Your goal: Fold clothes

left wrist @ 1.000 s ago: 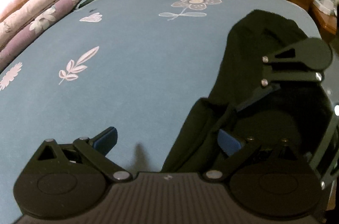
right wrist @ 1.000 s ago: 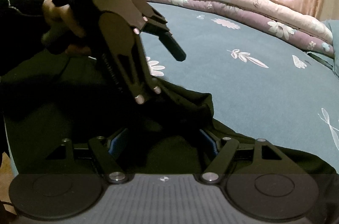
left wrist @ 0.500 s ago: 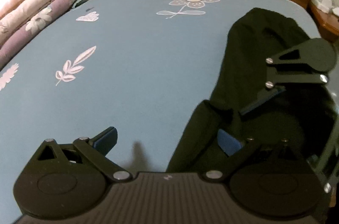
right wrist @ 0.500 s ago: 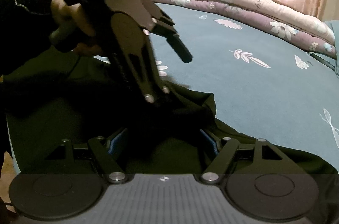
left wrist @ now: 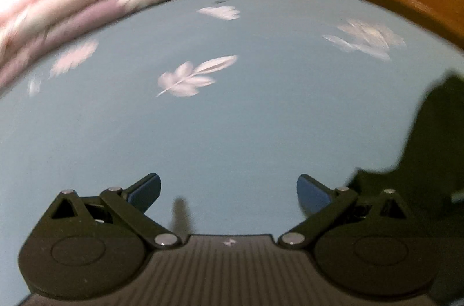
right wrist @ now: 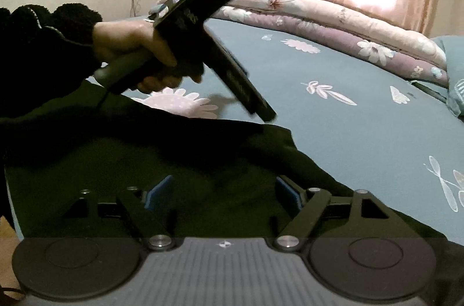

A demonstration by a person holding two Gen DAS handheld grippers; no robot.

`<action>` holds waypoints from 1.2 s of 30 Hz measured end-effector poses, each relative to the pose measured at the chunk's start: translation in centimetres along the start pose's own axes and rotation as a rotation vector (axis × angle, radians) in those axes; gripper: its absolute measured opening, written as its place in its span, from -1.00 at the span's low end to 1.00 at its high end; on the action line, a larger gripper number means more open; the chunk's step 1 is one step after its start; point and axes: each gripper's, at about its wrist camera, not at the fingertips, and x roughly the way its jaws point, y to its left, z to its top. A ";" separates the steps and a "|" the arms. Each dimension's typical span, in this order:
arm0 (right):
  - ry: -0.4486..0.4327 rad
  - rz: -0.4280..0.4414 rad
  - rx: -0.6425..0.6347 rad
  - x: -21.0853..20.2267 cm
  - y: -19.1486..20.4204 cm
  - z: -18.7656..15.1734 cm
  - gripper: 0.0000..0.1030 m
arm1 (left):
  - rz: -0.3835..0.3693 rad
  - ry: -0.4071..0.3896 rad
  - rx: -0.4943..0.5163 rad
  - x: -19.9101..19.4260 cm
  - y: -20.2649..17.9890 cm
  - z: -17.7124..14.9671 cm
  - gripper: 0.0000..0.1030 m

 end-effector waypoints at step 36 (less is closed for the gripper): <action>0.032 -0.277 0.409 -1.7 -8.0 -1.8 0.62 | -0.725 0.066 -0.343 1.4 -3.7 -1.2 0.95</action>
